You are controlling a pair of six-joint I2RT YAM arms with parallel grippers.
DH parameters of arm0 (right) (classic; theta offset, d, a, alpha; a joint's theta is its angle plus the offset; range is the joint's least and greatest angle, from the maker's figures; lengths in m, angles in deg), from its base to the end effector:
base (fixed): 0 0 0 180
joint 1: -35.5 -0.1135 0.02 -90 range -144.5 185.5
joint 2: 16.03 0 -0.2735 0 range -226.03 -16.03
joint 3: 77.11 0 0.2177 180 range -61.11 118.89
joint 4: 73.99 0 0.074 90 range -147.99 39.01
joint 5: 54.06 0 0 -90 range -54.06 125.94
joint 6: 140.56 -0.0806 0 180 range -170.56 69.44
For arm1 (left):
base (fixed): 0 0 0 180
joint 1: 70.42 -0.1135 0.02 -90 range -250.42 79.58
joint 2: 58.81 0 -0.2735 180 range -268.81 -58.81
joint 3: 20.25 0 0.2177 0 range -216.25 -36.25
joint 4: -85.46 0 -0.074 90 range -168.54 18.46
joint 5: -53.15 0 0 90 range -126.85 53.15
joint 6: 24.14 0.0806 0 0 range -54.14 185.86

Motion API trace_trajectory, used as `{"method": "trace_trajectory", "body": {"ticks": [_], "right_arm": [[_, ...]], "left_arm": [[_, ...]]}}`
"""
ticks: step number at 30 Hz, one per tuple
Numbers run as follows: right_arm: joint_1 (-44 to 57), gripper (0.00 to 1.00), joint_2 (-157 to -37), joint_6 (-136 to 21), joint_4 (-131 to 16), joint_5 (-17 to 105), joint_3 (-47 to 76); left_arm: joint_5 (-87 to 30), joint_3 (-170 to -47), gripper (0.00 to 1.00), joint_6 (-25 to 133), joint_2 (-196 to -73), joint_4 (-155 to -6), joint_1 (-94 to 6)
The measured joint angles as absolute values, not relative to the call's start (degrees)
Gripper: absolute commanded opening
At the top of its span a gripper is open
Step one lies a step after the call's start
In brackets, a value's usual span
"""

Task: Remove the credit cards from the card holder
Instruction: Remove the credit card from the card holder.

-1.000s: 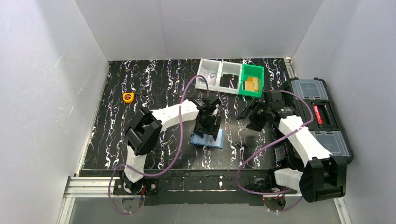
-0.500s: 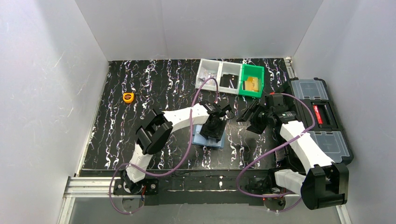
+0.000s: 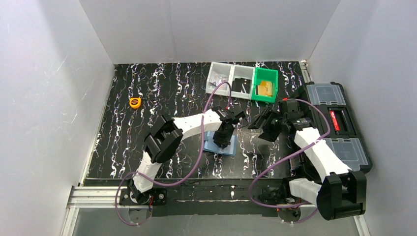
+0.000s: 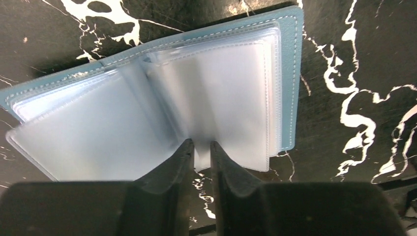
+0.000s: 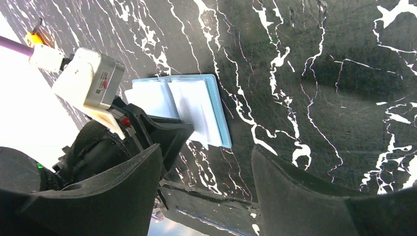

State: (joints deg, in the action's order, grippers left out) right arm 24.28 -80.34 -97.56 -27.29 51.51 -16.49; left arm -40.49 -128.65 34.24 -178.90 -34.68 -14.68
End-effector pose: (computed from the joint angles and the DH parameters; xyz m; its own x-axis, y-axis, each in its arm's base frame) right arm 0.2070 0.0631 0.2291 -0.7752 0.5645 -0.2836 0.3104 0.7313 0.6073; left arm 0.2402 -0.3436 0.1595 -0.8812 0.3644 -0.3011 0.4128 0.9036 -0.1146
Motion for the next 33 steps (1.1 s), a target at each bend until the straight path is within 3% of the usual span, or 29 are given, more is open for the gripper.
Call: {"method": "trace_trajectory", "body": {"ticks": [5,15,33], "right_arm": [[24.3,0.68,-82.2,-97.1,-29.4,54.1,-18.5],[19.1,0.50,-87.2,-98.3,-35.2,59.8,-20.4],[10.6,0.45,-103.7,-101.7,-46.5,62.8,-20.4]], "left_arm": [[-39.2,-126.8,0.00,33.8,-177.9,-35.8,-15.7],[-24.7,-115.1,0.00,29.7,-171.7,-46.0,-22.8],[-4.8,-103.1,0.00,20.2,-168.9,-63.0,-30.2]]}}
